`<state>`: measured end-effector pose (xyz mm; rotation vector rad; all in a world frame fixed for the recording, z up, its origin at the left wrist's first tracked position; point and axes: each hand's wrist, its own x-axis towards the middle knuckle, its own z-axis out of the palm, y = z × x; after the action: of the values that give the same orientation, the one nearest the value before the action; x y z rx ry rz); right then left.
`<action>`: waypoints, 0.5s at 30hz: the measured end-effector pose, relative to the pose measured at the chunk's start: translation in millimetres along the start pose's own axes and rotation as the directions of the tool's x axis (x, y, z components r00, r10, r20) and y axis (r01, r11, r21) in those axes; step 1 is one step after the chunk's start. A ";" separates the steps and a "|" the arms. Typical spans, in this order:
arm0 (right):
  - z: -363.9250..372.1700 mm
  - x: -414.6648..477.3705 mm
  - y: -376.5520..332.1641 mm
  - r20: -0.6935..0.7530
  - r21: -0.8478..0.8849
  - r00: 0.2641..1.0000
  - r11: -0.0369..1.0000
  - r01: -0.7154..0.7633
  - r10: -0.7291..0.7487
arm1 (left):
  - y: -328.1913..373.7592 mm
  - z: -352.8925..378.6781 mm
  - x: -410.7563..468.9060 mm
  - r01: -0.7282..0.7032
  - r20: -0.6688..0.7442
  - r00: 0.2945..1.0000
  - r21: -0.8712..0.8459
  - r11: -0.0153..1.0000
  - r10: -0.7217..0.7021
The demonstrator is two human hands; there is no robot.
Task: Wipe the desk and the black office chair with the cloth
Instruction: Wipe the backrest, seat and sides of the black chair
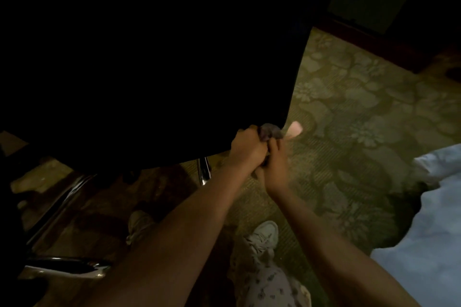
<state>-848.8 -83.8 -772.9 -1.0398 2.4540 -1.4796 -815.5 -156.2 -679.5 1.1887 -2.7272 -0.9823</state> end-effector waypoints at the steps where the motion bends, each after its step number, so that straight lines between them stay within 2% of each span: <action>1: 0.9 -3.8 -4.1 0.106 0.043 0.994 0.999 -0.018 0.013 | -8.6 -0.7 -3.9 0.029 0.028 0.999 -0.006 1.000 -0.029; 3: 3.1 -8.0 -12.1 0.342 0.050 0.938 0.997 -0.067 0.046 | -32.8 -8.0 -13.1 0.157 0.074 0.985 -0.039 0.987 -0.153; 5: 3.7 -14.2 -25.1 0.479 -0.013 0.877 0.999 -0.041 0.042 | -59.3 -19.5 -27.9 0.309 0.093 0.950 -0.122 0.943 -0.299; 7: 3.6 -22.4 -41.9 0.515 -0.038 0.857 0.999 0.026 -0.002 | -73.3 -30.5 -46.2 0.400 0.131 0.916 -0.296 0.867 -0.378; 9: -2.1 -28.4 -60.2 0.541 -0.067 0.841 0.996 0.055 -0.010 | -73.9 -42.0 -60.4 0.429 0.132 0.902 -0.387 0.816 -0.412; 13: -23.7 -25.3 -81.4 0.506 -0.073 0.862 0.997 0.038 0.004 | -48.7 -63.6 -72.8 0.379 0.150 0.925 -0.403 0.833 -0.349; 15: -45.0 -20.8 -95.0 0.454 -0.069 0.891 0.997 0.047 -0.010 | -27.4 -76.7 -82.1 0.301 0.092 0.953 -0.398 0.867 -0.288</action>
<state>-803.4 -66.1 -677.4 -1.2712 2.1783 -1.0023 -720.2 -157.4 -614.0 1.5290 -2.2230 -1.5192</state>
